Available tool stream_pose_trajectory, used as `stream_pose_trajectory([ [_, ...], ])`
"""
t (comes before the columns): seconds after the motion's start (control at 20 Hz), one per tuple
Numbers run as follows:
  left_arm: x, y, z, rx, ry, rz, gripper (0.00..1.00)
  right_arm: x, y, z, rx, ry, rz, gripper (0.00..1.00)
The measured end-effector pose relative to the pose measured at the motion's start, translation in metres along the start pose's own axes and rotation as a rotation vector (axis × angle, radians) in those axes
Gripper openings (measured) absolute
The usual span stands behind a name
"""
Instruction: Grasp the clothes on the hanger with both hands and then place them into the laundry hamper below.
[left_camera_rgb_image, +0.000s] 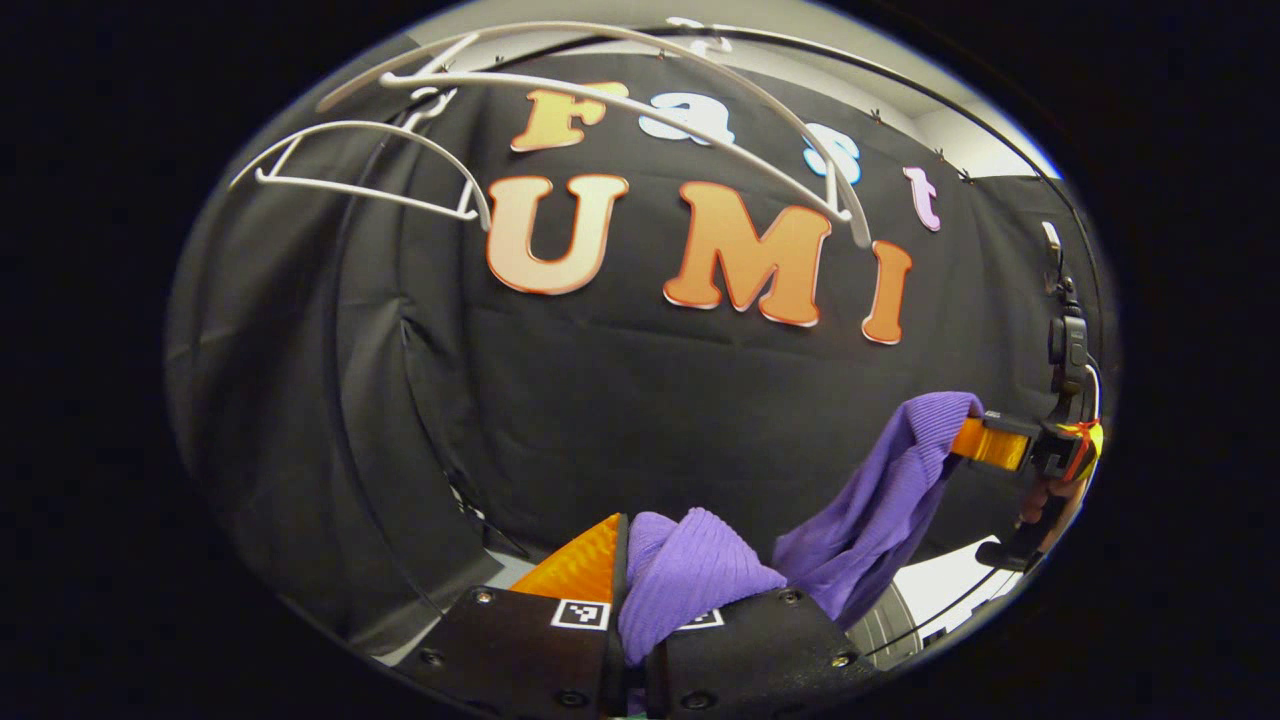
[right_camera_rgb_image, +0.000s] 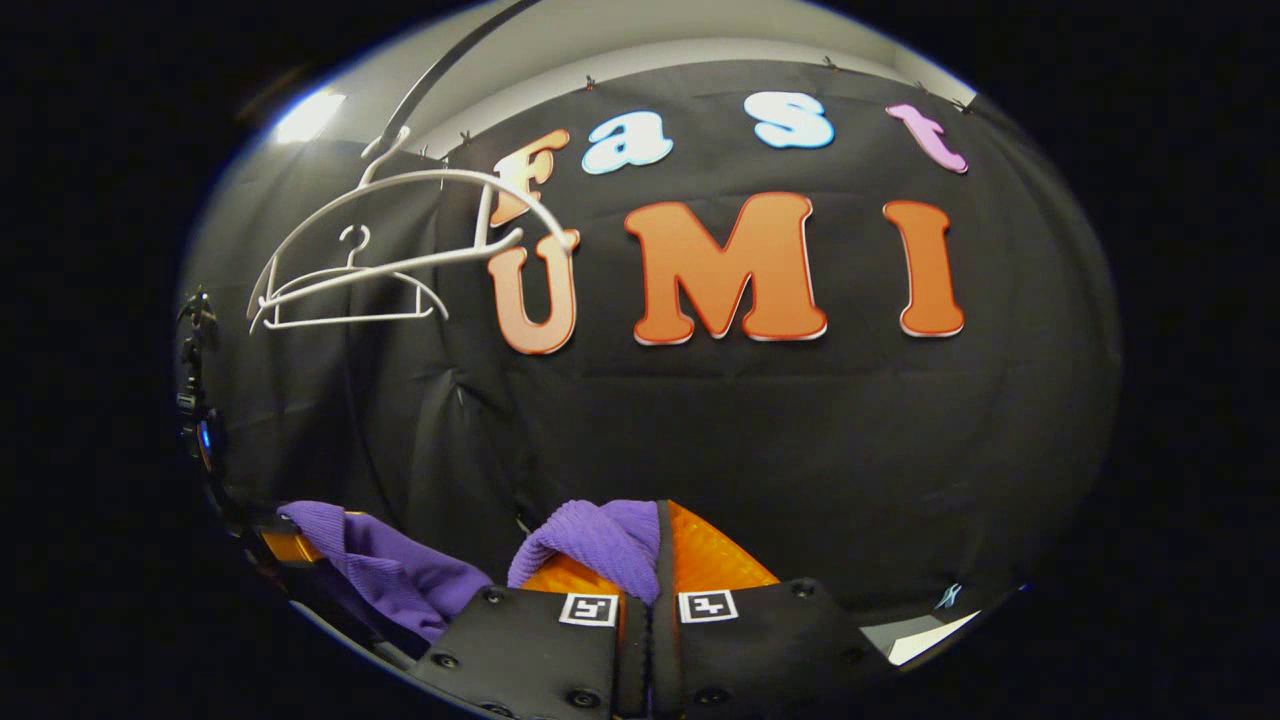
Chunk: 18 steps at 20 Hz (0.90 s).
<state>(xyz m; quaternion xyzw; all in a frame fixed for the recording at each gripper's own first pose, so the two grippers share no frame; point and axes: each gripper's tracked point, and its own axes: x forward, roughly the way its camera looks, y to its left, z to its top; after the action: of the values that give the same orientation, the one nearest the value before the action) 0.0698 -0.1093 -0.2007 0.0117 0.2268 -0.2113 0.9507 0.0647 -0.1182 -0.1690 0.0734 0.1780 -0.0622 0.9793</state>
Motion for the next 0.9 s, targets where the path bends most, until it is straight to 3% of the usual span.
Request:
stream_pose_trajectory([
  [0.3,0.012,-0.031,-0.115,-0.152,0.281,-0.019,0.09,0.0,0.032,-0.128,0.078,0.301,0.057,0.09],
  [0.55,0.002,-0.033,-0.195,-0.303,0.507,0.035,0.11,-0.017,0.044,-0.22,0.098,0.571,0.074,0.09],
  [0.7,-0.007,-0.032,-0.217,-0.324,0.583,0.046,0.12,-0.03,0.051,-0.259,0.13,0.69,0.056,0.1],
  [0.9,-0.014,-0.031,-0.224,-0.33,0.628,0.065,0.12,-0.033,0.048,-0.277,0.166,0.781,0.036,0.17],
])
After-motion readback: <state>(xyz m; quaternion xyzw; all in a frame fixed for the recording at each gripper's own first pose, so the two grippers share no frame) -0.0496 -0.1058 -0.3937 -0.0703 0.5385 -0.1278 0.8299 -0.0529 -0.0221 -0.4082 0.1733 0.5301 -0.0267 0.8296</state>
